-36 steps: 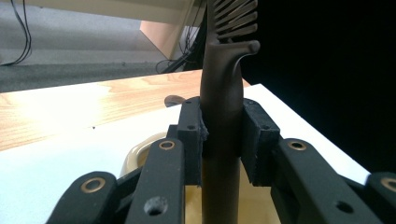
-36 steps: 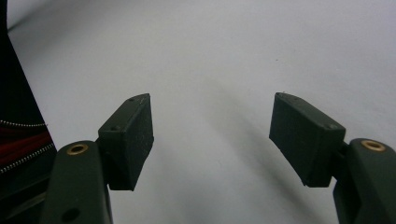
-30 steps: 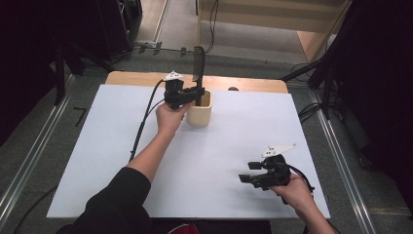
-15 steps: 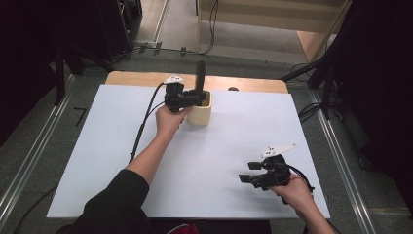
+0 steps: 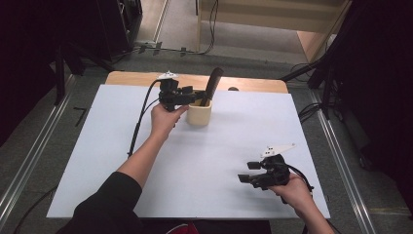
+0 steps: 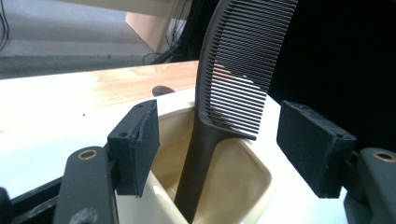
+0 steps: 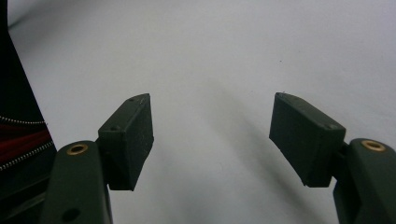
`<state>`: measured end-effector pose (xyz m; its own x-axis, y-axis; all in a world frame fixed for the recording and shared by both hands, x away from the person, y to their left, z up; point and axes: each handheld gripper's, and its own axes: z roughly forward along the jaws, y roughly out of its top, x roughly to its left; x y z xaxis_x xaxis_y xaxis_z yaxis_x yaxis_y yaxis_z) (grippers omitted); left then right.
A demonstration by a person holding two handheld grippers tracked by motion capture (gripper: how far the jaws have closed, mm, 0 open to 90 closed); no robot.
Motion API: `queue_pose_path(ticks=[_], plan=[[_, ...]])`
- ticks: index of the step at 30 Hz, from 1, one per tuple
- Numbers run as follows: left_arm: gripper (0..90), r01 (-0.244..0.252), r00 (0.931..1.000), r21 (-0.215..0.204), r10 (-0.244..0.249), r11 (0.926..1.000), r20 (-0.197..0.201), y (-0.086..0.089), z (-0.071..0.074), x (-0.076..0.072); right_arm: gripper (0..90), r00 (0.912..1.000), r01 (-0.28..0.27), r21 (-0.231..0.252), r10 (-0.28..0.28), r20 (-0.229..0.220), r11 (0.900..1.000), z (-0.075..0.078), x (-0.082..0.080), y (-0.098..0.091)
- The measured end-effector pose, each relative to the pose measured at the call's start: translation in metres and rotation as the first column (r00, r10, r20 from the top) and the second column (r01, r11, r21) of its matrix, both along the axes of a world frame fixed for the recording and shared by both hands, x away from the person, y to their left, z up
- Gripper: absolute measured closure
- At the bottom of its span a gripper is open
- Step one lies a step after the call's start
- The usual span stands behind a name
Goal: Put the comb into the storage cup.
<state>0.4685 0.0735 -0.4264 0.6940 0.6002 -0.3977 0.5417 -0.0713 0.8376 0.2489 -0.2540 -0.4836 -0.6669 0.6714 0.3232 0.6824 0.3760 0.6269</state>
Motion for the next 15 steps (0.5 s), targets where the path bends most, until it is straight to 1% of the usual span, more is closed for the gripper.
queue_pose_path(ticks=[7, 10, 15], plan=[[30.2, 0.004, 0.9998, -0.007, -0.004, 1.0, -0.021, 0.011, 0.009, -0.005, 28.4, 1.0, -0.004, -0.004, 0.004, 0.0, 1.0, 0.0, 0.001, 0.001], [30.2, 0.005, 0.9997, -0.01, -0.005, 0.9999, -0.025, 0.016, 0.012, -0.008, 28.4, 1.0, -0.007, -0.006, 0.007, 0.001, 1.0, -0.001, 0.001, 0.001], [30.2, 0.007, 0.999, -0.014, -0.007, 0.9999, -0.043, 0.026, 0.014, -0.013, 28.3, 1.0, -0.007, -0.005, 0.007, 0.001, 1.0, -0.001, 0.002, 0.002]])
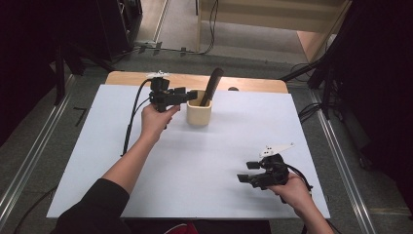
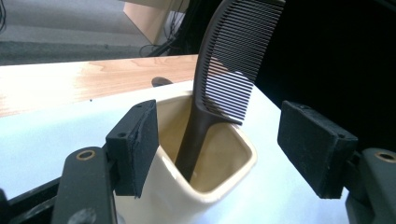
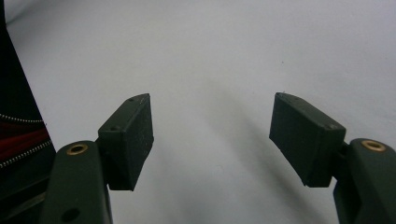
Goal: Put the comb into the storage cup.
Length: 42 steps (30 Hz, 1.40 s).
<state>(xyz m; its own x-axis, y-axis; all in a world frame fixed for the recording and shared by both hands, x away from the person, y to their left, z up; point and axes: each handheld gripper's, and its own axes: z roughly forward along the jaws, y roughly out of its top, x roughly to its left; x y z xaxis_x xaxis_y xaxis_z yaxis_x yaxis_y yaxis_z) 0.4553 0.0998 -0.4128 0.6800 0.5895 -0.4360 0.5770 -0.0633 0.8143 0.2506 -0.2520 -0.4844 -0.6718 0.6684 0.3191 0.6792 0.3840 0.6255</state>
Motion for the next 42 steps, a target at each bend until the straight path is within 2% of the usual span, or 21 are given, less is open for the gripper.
queue_pose_path(ticks=[4, 9, 14, 16, 21, 25, 28, 33, 35, 38, 42], plan=[[30.3, -0.004, 0.9997, -0.013, 0.004, 0.9999, -0.024, 0.012, -0.002, -0.002, 28.3, 1.0, 0.001, -0.002, -0.001, -0.001, 1.0, 0.0, 0.0, 0.0], [30.3, -0.01, 0.9992, -0.004, 0.01, 0.9999, -0.04, 0.024, -0.004, -0.007, 28.3, 1.0, 0.004, -0.001, -0.004, -0.003, 1.0, 0.0, 0.001, 0.001], [30.4, -0.003, 0.9989, 0.007, 0.003, 1.0, -0.046, 0.031, -0.003, -0.013, 28.2, 1.0, 0.006, -0.004, -0.006, -0.003, 1.0, -0.001, 0.002, 0.0], [30.5, 0.006, 0.9978, -0.002, -0.006, 1.0, -0.066, 0.033, -0.003, -0.016, 28.2, 1.0, 0.007, -0.003, -0.007, -0.003, 1.0, -0.001, 0.002, 0.0], [30.4, 0.015, 0.9961, -0.003, -0.015, 0.9999, -0.087, 0.036, -0.005, -0.022, 28.1, 0.9998, 0.016, -0.003, -0.016, -0.007, 0.9999, -0.001, 0.001, -0.001], [30.4, 0.025, 0.9961, 0.018, -0.023, 0.9995, -0.086, 0.039, -0.008, -0.03, 28.1, 0.9998, 0.018, -0.002, -0.018, 0.0, 0.9998, -0.001, 0.002, -0.003], [30.4, 0.035, 0.9939, 0.035, -0.031, 0.9988, -0.106, 0.04, -0.01, -0.036, 28.1, 0.9998, 0.022, -0.002, -0.022, -0.001, 0.9998, -0.001, 0.002, -0.003], [30.3, 0.049, 0.9938, 0.049, -0.044, 0.9976, -0.102, 0.043, -0.012, -0.045, 28.0, 0.9997, 0.026, 0.0, -0.026, 0.004, 0.9997, -0.001, 0.002, -0.005], [30.3, 0.058, 0.9936, 0.068, -0.051, 0.996, -0.101, 0.043, -0.013, -0.048, 28.0, 0.9996, 0.028, -0.001, -0.028, 0.004, 0.9996, -0.001, 0.003, -0.005], [30.2, 0.067, 0.9923, 0.064, -0.06, 0.9957, -0.108, 0.045, -0.016, -0.053, 28.0, 0.9995, 0.03, 0.001, -0.03, 0.003, 0.9995, 0.0, 0.003, -0.005], [30.3, 0.081, 0.9914, 0.083, -0.072, 0.9932, -0.109, 0.045, -0.02, -0.06, 27.9, 0.9993, 0.037, 0.003, -0.037, 0.004, 0.9993, -0.001, 0.003, -0.006]])
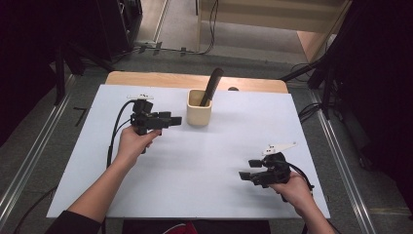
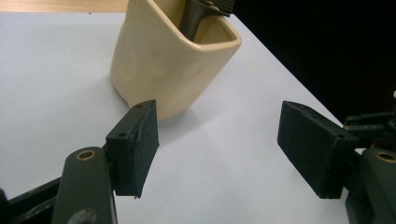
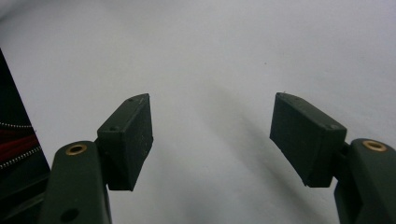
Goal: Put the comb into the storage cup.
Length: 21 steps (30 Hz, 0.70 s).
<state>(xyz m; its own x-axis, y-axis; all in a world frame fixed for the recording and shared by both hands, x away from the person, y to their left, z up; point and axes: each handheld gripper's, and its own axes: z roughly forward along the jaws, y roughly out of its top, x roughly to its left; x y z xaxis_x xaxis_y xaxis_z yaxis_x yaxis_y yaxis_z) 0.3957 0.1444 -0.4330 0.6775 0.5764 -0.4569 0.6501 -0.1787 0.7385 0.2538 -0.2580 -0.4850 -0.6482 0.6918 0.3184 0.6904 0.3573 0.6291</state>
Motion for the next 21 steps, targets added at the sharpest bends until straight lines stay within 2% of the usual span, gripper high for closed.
queue_pose_path(ticks=[5, 11, 17, 21], plan=[[30.3, 0.028, 0.9996, 0.019, -0.027, 0.9994, -0.008, -0.002, -0.004, -0.009, 27.3, 1.0, 0.005, 0.007, -0.005, 0.0, 1.0, 0.0, 0.0, -0.001], [30.4, 0.036, 0.9992, 0.04, -0.036, 0.9986, 0.015, -0.002, -0.006, -0.02, 27.2, 0.9999, 0.013, 0.011, -0.013, -0.004, 0.9998, 0.0, 0.001, -0.002], [30.3, 0.065, 0.9979, 0.073, -0.065, 0.9952, -0.002, -0.003, -0.011, -0.027, 27.2, 0.9999, 0.015, 0.014, -0.015, -0.001, 0.9998, 0.001, 0.001, -0.003], [30.3, 0.081, 0.9964, 0.091, -0.083, 0.9925, 0.017, -0.001, -0.012, -0.036, 27.2, 0.9998, 0.019, 0.015, -0.019, 0.001, 0.9997, 0.001, 0.001, -0.004]])
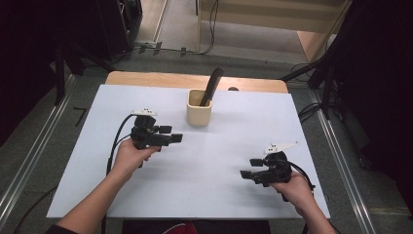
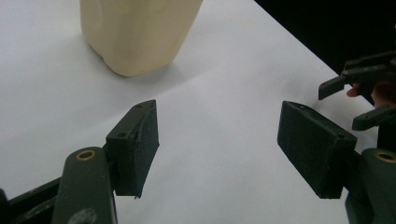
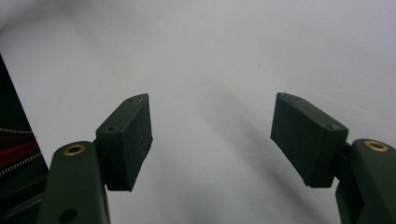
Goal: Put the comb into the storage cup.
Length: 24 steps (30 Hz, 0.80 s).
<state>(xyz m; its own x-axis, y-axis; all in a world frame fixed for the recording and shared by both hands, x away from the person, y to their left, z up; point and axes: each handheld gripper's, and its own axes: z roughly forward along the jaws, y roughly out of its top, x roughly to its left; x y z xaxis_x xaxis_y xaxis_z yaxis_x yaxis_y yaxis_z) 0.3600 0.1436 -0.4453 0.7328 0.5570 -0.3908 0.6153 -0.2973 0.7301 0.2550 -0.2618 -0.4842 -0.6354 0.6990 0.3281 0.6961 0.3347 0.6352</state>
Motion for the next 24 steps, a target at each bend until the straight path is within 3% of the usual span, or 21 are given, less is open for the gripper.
queue_pose_path(ticks=[9, 20, 24], plan=[[30.3, 0.004, 0.9999, 0.026, -0.005, 0.9997, 0.015, 0.008, -0.003, -0.015, 27.2, 1.0, 0.003, -0.002, -0.003, -0.001, 1.0, 0.0, 0.0, 0.0], [30.3, 0.037, 0.9983, 0.089, -0.04, 0.9953, 0.041, 0.011, -0.007, -0.039, 27.2, 0.9999, 0.012, -0.002, -0.012, -0.004, 0.9999, -0.001, 0.001, -0.002], [30.3, 0.042, 0.9985, 0.097, -0.045, 0.9944, 0.032, 0.014, -0.009, -0.045, 27.3, 0.9999, 0.017, -0.001, -0.017, 0.001, 0.9999, -0.001, 0.001, -0.004]])
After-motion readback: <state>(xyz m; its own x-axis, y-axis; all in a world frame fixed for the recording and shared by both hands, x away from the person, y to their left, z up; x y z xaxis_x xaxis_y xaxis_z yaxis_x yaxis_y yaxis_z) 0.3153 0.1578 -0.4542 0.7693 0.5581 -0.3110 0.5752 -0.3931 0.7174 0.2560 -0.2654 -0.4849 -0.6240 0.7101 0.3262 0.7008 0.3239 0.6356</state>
